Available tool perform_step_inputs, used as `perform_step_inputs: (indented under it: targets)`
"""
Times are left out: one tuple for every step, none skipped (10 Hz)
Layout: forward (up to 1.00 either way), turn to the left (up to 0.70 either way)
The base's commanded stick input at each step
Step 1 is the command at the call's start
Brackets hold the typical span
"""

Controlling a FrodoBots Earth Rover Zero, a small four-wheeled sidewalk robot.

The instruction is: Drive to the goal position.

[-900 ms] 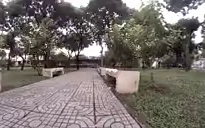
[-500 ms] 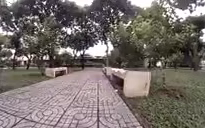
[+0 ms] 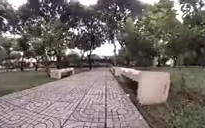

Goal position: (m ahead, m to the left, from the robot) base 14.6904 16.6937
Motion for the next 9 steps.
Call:
perform_step_inputs:
  targets:
    - [0.12,0.42]
    - [0.66,0.28]
    - [0.54,0.0]
    - [0.0,0.0]
    - [0.0,0.0]
    - [0.0,0.0]
    - [0.0,0.0]
    - [0.0,0.0]
    - [0.0,0.0]
